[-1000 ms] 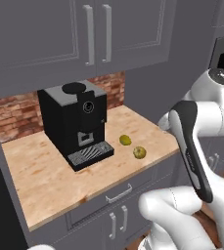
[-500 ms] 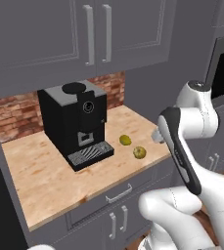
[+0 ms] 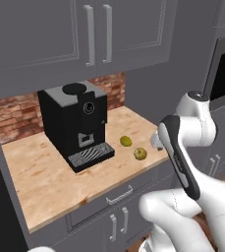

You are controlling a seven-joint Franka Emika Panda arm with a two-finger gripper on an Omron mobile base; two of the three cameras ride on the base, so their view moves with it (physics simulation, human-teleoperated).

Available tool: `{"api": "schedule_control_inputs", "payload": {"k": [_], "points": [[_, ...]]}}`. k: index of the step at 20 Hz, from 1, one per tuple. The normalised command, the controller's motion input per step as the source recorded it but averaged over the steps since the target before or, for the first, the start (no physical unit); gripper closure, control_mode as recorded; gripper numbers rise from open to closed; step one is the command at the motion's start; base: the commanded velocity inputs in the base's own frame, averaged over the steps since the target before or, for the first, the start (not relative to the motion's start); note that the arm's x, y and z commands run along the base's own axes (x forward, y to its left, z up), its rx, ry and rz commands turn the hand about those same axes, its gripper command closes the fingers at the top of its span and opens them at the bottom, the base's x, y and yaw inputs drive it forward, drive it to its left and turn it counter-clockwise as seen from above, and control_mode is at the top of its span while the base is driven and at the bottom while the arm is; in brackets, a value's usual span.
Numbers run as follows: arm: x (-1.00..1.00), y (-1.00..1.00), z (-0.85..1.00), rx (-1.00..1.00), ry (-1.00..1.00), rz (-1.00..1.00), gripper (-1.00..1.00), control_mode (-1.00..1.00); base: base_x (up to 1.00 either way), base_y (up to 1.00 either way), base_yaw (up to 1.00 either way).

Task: Place the liquor on the top shelf of the fridge to keep it out of children's reach, and place the squash and lemon on lower shelves for easy access.

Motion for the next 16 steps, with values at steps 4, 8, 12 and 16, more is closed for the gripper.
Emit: {"api": "schedule_control_inputs", "payload": {"k": [4,8,12,16], "points": [[0.06,0.05,-0.31,0.11,0.02,-0.11,-1.0,-1.0,0.0,0.0,0.0],[0.05,0.11,-0.2,0.01,0.04,-0.02,-1.0,-1.0,0.0,0.0,0.0],[0.23,0.08,-0.22,0.0,0.07,0.0,-1.0,-1.0,0.0,0.0,0.0],[0.27,0.0,-0.11,0.0,0.12,0.0,-1.0,-1.0,0.0,0.0,0.0]]}}
